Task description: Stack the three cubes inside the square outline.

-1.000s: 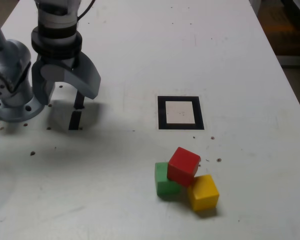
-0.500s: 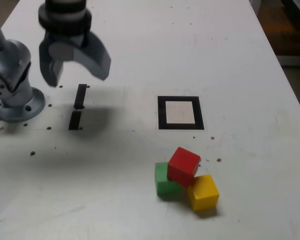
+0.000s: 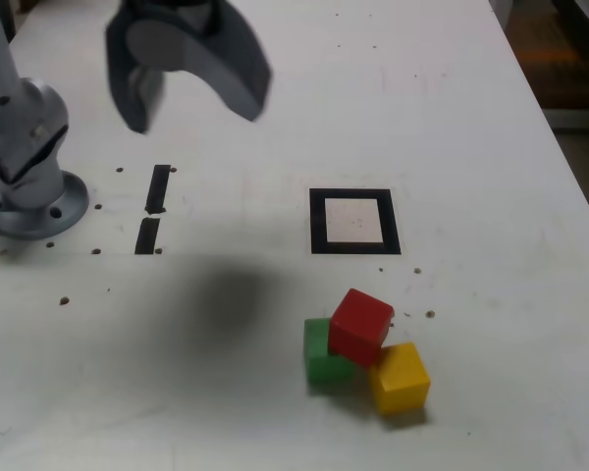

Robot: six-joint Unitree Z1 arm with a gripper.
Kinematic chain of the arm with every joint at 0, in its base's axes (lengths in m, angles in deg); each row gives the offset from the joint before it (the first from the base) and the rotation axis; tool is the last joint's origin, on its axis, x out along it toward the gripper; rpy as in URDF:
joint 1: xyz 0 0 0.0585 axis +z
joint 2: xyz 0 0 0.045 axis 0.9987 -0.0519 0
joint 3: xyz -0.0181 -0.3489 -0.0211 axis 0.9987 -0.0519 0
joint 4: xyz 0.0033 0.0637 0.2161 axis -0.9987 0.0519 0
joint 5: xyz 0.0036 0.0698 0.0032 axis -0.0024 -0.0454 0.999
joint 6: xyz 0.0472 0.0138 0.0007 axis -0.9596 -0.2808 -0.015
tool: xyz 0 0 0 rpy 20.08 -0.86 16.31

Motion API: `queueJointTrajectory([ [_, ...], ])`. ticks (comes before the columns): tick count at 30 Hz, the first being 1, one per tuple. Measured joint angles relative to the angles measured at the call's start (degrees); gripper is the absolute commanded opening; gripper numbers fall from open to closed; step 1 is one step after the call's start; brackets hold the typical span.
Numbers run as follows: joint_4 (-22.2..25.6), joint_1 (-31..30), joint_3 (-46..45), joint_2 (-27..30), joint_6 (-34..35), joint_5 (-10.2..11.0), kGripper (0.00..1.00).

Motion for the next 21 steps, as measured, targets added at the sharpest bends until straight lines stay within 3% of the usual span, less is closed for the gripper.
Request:
queueJointTrajectory([
  [11, 0.6, -12.0, 20.6, -14.5, 8.6, -1.3, 0.94],
  [21, 0.8, -15.6, 38.0, -25.6, 9.9, -2.8, 0.94],
])
